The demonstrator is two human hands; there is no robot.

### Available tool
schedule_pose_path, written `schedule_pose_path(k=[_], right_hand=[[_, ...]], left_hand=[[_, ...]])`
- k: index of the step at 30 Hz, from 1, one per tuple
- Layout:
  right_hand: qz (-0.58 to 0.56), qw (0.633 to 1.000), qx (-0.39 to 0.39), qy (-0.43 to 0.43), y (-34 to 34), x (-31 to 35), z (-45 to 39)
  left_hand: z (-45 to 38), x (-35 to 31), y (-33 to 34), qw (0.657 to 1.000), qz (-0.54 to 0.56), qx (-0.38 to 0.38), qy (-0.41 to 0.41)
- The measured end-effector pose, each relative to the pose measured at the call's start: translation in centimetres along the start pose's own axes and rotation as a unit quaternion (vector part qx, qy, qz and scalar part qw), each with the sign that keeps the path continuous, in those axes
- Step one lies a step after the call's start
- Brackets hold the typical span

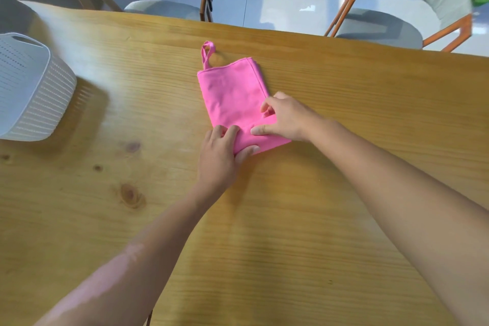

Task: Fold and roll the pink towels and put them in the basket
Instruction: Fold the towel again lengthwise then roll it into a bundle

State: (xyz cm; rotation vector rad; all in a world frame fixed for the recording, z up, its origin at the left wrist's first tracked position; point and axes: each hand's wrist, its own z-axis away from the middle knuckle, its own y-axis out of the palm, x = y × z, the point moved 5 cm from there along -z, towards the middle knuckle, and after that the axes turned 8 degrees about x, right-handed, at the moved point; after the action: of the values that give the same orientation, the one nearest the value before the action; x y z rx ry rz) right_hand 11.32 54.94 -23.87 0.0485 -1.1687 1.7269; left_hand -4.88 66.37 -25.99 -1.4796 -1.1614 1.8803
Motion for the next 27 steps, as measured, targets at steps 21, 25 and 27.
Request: schedule_pose_path(k=[21,25,27], right_hand=[[0.001,0.997,-0.034,0.066,5.6,-0.2,3.8],[-0.021,0.986,-0.142,0.089,6.8,0.4,5.5],[-0.013,0.973,-0.211,0.089,7.4,0.7,6.8]], left_hand=[[-2.5,-0.7,-2.2,0.939,-0.168,0.091,0.286],[-2.2,-0.7,-1.3,0.929,-0.19,0.103,0.3],[-3.1,-1.2,-1.5,0.931,-0.166,0.143,0.293]])
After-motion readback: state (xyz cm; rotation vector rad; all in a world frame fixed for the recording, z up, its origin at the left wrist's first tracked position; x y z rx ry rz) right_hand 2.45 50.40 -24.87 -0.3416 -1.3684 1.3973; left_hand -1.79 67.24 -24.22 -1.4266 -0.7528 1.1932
